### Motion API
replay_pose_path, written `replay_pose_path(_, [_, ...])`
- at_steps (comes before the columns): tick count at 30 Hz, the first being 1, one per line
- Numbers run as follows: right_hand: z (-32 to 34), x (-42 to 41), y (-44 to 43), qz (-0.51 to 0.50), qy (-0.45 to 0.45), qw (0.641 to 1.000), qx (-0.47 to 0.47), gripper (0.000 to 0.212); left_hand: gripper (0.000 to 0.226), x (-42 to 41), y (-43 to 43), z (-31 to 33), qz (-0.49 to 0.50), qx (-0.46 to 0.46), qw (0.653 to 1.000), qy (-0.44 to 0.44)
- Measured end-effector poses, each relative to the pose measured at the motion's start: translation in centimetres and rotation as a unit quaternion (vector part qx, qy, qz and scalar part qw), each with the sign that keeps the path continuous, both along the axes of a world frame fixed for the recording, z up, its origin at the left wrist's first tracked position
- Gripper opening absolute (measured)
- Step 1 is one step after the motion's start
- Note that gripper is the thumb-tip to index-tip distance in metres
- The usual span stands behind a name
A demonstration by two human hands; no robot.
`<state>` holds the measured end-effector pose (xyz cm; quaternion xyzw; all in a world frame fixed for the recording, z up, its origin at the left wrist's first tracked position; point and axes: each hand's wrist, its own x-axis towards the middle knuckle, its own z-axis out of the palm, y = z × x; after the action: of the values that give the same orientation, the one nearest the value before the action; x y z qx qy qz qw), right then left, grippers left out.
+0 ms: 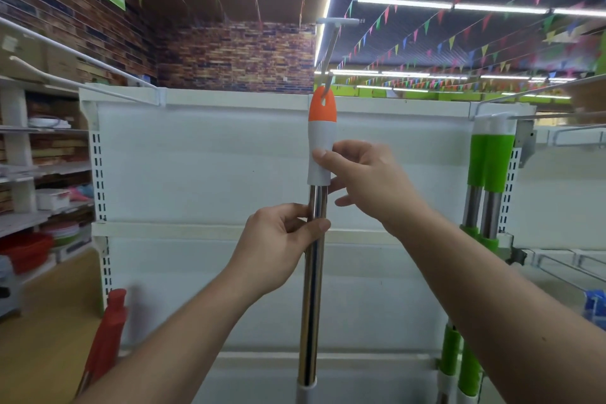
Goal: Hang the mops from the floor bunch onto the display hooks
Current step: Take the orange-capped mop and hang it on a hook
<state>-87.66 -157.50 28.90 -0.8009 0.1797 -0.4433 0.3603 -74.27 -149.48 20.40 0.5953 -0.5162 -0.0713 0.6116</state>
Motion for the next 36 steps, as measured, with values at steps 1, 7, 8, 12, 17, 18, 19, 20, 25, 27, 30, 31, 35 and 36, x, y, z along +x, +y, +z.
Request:
replay_pose_path(1, [0.0,0.1,-0.2,-0.001,0.000,1.000,0.001,0.024,0.013,0.2,-0.3,0.0,0.000,0.000,1.000,0.002])
replay_pose_path(7, [0.0,0.9,-1.1,-0.007,0.010,1.000,-0.006,0.022,0.015,1.1,-1.9,-0.2,0.003,0.010,1.000,-0.001])
replay_pose_path(8, [0.0,1.0,-1.3,-0.007,0.013,1.000,-0.008,0.021,0.015,1.3,-2.2,-0.1,0.003,0.010,1.000,0.001])
replay_pose_path(12, [0.1,1.6,-2.1,-0.011,0.020,1.000,-0.008,0.018,0.016,1.9,-3.3,-0.1,0.011,0.013,1.000,0.001])
replay_pose_path(17, [0.0,2.7,-3.3,-0.021,0.021,1.000,0.006,0.023,0.020,2.7,-4.7,0.0,0.006,0.031,1.000,-0.001])
replay_pose_path(18, [0.0,2.9,-3.5,-0.021,0.022,1.000,0.007,0.022,0.017,2.9,-4.9,0.0,0.005,0.033,0.999,-0.001])
replay_pose_path(19, [-0.1,3.1,-3.9,-0.021,0.023,1.000,0.007,0.020,0.013,3.2,-5.2,0.0,0.004,0.036,0.999,-0.001])
replay_pose_path(20, [-0.1,3.3,-4.2,-0.020,0.024,0.999,0.008,0.019,0.011,3.4,-5.4,0.0,0.005,0.039,0.999,-0.002])
replay_pose_path(25, [0.0,4.6,-5.6,-0.025,0.026,0.999,0.019,0.018,0.007,4.5,-6.9,0.2,0.016,0.045,0.999,-0.015])
replay_pose_path(27, [0.2,5.2,-6.2,-0.032,0.024,0.999,0.028,0.028,0.010,4.8,-7.5,0.3,0.021,0.052,0.998,-0.019])
replay_pose_path(30, [0.3,5.8,-7.0,-0.033,0.033,0.999,0.025,0.024,0.014,5.5,-8.3,0.4,0.025,0.063,0.997,-0.023])
replay_pose_path(31, [0.3,6.1,-7.4,-0.034,0.033,0.999,0.023,0.022,0.014,5.7,-8.6,0.4,0.025,0.066,0.997,-0.024])
replay_pose_path(35, [0.3,6.8,-8.3,-0.039,0.035,0.998,0.027,0.023,0.012,6.1,-9.4,0.5,0.034,0.070,0.997,-0.023])
replay_pose_path(36, [0.3,7.0,-8.5,-0.039,0.034,0.998,0.029,0.022,0.013,6.2,-9.6,0.5,0.037,0.070,0.997,-0.023])
